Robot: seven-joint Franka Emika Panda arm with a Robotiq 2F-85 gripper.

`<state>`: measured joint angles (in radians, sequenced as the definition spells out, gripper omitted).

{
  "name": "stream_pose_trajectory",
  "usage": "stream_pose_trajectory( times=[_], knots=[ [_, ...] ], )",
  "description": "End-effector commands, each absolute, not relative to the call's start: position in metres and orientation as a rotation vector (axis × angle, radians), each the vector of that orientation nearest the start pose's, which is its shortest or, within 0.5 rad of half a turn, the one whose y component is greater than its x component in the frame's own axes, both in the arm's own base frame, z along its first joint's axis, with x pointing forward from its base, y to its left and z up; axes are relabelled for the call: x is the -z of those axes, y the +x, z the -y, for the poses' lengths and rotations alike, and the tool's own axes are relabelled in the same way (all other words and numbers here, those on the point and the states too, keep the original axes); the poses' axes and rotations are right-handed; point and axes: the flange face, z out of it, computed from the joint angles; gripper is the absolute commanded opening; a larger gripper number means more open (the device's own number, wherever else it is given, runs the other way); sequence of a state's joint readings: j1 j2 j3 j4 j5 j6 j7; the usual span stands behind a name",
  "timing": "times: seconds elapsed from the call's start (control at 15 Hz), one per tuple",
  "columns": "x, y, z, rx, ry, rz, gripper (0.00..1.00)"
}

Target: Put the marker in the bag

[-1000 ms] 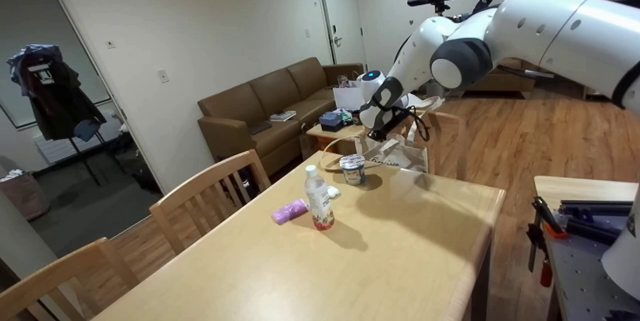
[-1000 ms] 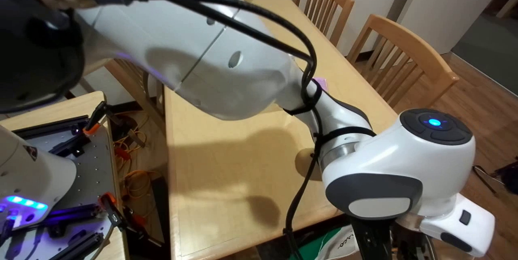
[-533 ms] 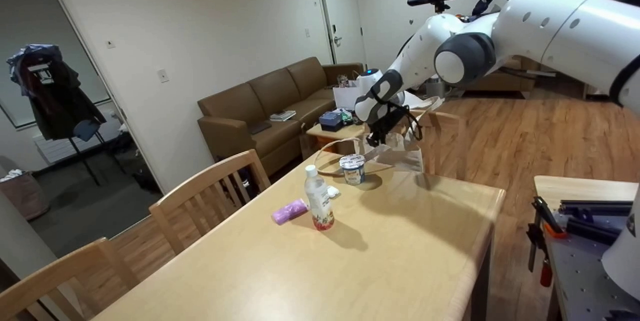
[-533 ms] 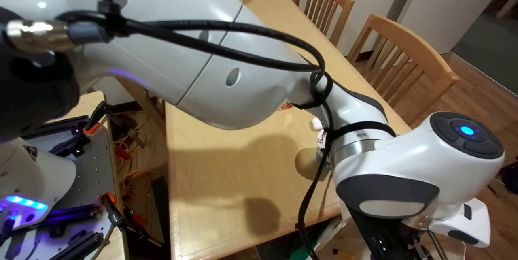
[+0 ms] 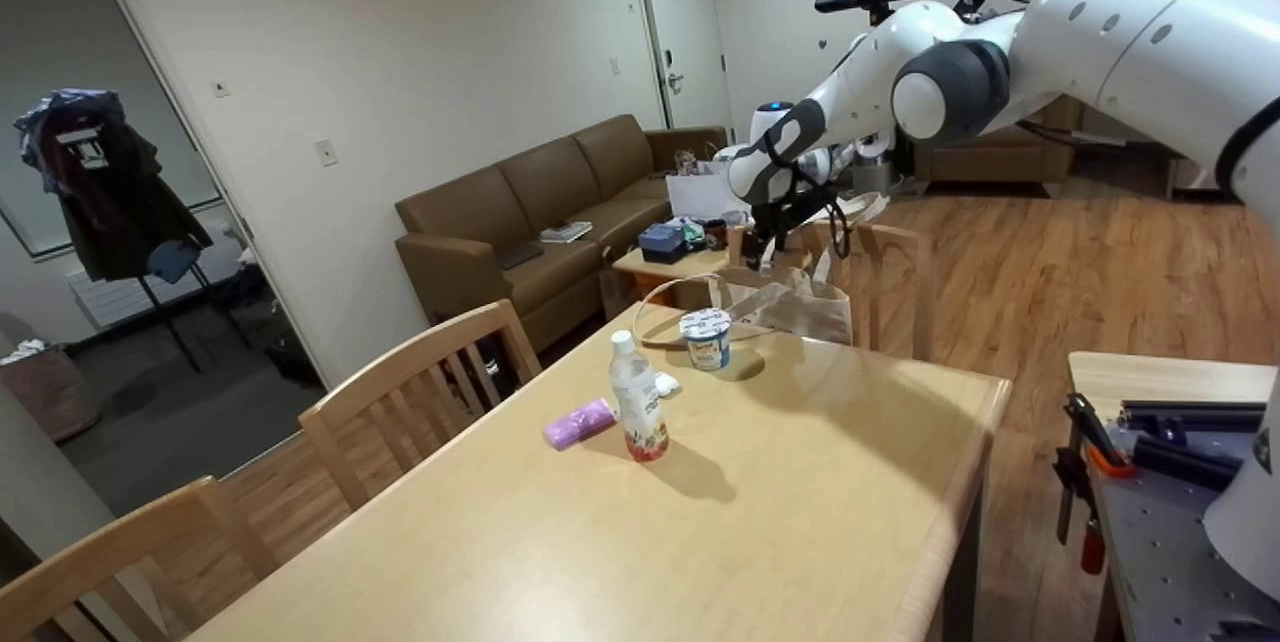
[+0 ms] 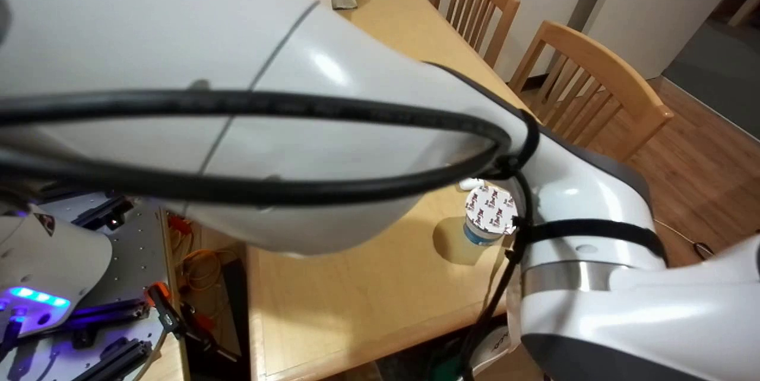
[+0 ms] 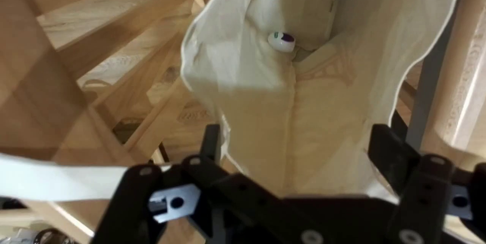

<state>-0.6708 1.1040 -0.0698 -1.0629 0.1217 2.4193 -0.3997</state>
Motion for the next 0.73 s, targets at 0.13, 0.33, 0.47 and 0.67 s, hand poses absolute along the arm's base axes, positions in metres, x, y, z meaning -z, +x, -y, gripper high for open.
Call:
stream_pose_trajectory(
  times=[0.13, 0.33, 0.47, 0.67],
  knots=[
    [-0.24, 0.573, 0.557, 0.577, -3.128, -0.239, 1.0],
    [-0.262, 0.559, 0.562, 0.583, -3.135, 0.021, 1.0],
    [-0.269, 0.552, 0.559, 0.572, -3.135, 0.188, 1.0],
    [-0.263, 0.558, 0.565, 0.586, -3.153, 0.154, 1.0]
  ],
)
